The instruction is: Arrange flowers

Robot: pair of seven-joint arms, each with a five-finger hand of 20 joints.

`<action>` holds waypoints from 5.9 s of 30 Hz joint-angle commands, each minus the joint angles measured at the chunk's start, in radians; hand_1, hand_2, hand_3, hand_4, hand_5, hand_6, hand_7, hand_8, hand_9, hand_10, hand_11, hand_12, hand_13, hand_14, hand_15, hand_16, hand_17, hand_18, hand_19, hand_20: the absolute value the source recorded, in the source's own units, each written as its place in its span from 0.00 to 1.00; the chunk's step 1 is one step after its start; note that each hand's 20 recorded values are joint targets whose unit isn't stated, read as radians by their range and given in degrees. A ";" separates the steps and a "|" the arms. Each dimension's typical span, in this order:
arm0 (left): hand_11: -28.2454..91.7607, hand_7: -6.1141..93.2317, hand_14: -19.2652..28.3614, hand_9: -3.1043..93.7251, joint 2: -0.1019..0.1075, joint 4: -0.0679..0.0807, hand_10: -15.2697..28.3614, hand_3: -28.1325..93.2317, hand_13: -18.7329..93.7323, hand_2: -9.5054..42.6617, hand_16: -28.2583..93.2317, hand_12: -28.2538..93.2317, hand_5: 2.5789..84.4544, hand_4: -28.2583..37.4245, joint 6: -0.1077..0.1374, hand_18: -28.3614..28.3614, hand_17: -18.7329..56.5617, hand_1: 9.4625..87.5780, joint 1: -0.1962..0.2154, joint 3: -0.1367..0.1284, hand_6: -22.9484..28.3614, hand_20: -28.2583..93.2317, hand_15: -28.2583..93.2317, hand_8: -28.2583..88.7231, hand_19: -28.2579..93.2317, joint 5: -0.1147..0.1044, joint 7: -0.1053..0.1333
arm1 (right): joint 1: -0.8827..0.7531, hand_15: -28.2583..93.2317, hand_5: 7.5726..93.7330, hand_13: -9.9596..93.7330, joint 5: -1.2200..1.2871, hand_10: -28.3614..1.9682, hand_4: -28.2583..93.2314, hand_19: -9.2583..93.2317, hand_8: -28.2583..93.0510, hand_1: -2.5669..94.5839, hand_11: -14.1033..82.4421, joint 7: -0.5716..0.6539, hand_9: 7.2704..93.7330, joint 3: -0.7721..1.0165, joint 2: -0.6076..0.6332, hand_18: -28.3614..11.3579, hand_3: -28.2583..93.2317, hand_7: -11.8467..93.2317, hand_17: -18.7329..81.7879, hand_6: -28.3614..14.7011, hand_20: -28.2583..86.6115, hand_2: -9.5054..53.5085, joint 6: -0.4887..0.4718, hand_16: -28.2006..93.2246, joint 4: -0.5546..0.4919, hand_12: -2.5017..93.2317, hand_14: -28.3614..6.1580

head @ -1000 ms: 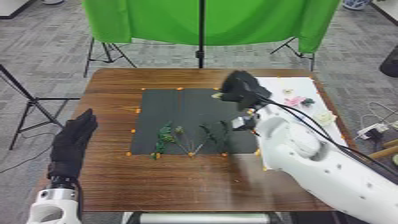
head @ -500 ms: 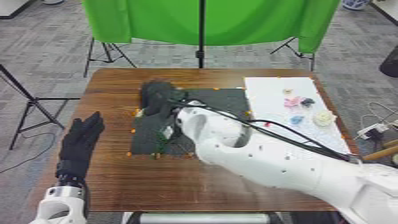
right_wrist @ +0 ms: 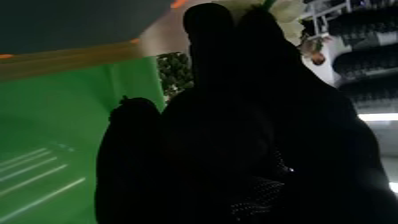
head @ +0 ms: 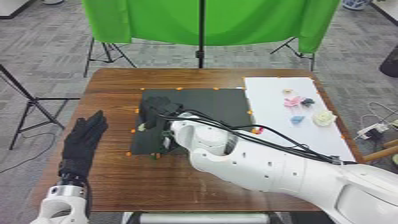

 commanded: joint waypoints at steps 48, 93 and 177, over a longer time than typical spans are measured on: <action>0.27 0.09 0.72 0.39 -0.035 -0.004 0.61 0.76 0.39 0.32 0.28 0.33 0.45 0.00 -0.048 0.72 0.23 0.11 0.023 -0.010 0.58 0.37 0.28 0.20 0.24 0.033 -0.048 | -0.810 0.73 0.57 0.84 -0.084 0.34 0.12 1.00 0.18 0.42 0.34 0.380 0.66 1.029 0.553 0.33 0.74 0.20 0.73 0.63 0.68 0.00 -0.218 0.51 -0.398 0.31 0.54; 0.28 0.09 0.73 0.39 -0.016 0.004 0.62 0.73 0.39 0.34 0.28 0.33 0.44 0.00 -0.034 0.72 0.23 0.11 0.002 0.023 0.58 0.37 0.28 0.20 0.25 0.024 -0.046 | -0.102 0.71 0.85 0.97 0.479 0.61 0.11 1.00 0.34 0.67 0.24 0.085 0.96 0.311 0.085 0.47 0.68 0.28 0.85 0.63 0.71 0.00 0.121 0.53 -0.068 0.47 0.75; 0.30 0.14 0.71 0.40 -0.039 0.009 0.60 0.76 0.41 0.00 0.27 0.33 0.43 0.17 -0.011 0.72 0.24 0.29 0.017 0.026 0.53 0.37 0.30 0.20 0.25 0.060 0.020 | -0.760 0.63 0.53 0.96 -0.067 0.24 0.07 0.97 0.19 0.40 0.25 0.455 0.69 1.042 0.470 0.52 0.70 0.16 0.83 0.39 0.56 0.00 0.189 0.49 -0.120 0.18 0.68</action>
